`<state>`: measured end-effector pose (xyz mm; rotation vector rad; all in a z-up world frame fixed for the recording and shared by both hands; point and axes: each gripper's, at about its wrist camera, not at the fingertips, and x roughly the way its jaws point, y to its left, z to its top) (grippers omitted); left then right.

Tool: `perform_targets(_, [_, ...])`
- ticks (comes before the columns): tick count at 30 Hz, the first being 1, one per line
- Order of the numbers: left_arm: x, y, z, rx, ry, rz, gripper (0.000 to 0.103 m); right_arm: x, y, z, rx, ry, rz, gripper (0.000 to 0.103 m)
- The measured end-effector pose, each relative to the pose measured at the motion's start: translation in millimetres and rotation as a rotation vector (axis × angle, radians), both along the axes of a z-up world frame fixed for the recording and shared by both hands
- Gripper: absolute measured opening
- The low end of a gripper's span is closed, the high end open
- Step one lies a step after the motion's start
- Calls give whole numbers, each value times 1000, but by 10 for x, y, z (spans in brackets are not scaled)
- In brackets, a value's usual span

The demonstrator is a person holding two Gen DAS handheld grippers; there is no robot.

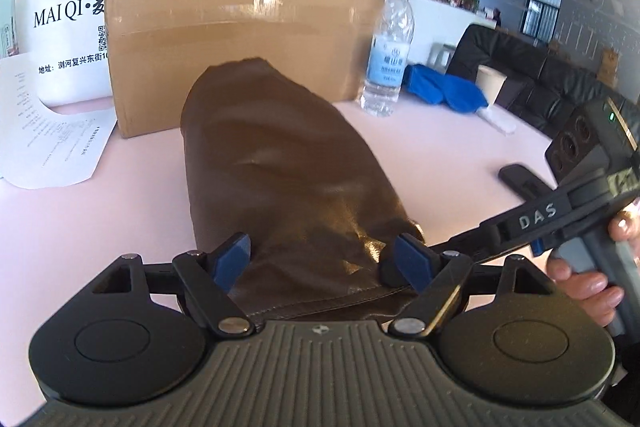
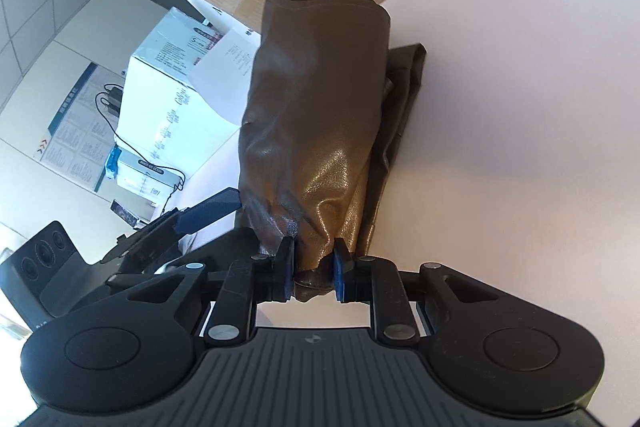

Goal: Fold clothes
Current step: 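Hold the brown jacket bundle upright with the right gripper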

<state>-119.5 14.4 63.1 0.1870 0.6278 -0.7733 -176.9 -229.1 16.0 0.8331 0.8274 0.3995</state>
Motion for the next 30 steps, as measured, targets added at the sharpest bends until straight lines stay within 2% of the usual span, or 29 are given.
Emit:
perform_targets(5, [-57,-90,-70,52,-45,-6,81,54,-31,-73,2,12,-3,22])
perform_targets(6, [-82,-122,-92,73,-65,-5,81,68,-50,-100,7,23,-9,24])
perform_targets(7, [-103,-141,-103,81,-79,-3,81,77,-65,-104,6,30,-8,33])
perform_targets(9, [-104,-139,-97,77,-78,-1,81,95,-94,-108,4,44,-4,36])
perform_targets(11, [-77,-115,-96,67,-58,-1,81,106,-144,21,-35,40,-6,39])
perform_targets(12, [-61,-119,-107,74,-52,3,81,92,-186,136,-50,5,-20,39])
perform_targets(14, [-46,-162,-152,106,-54,6,81,50,-272,386,-73,-81,-62,46])
perform_targets(15, [-64,-177,-158,115,-65,3,81,21,-336,640,-83,-165,-94,48])
perform_targets(18, [-97,-202,-171,128,-82,1,81,29,-304,1129,-116,-320,-110,51])
perform_targets(21, [-103,-199,-172,128,-83,2,81,156,-127,1366,-177,-392,-106,49])
perform_targets(22, [-108,-201,-174,130,-85,2,81,310,28,1413,-216,-406,-69,48])
perform_targets(25, [-135,-216,-186,142,-99,0,82,749,303,1290,-259,-343,-17,47])
perform_targets(28, [-177,-245,-210,164,-119,-2,84,1203,390,989,-218,-231,-15,45])
perform_targets(30, [-182,-252,-215,169,-126,-3,84,1362,411,856,-225,-198,-25,42])
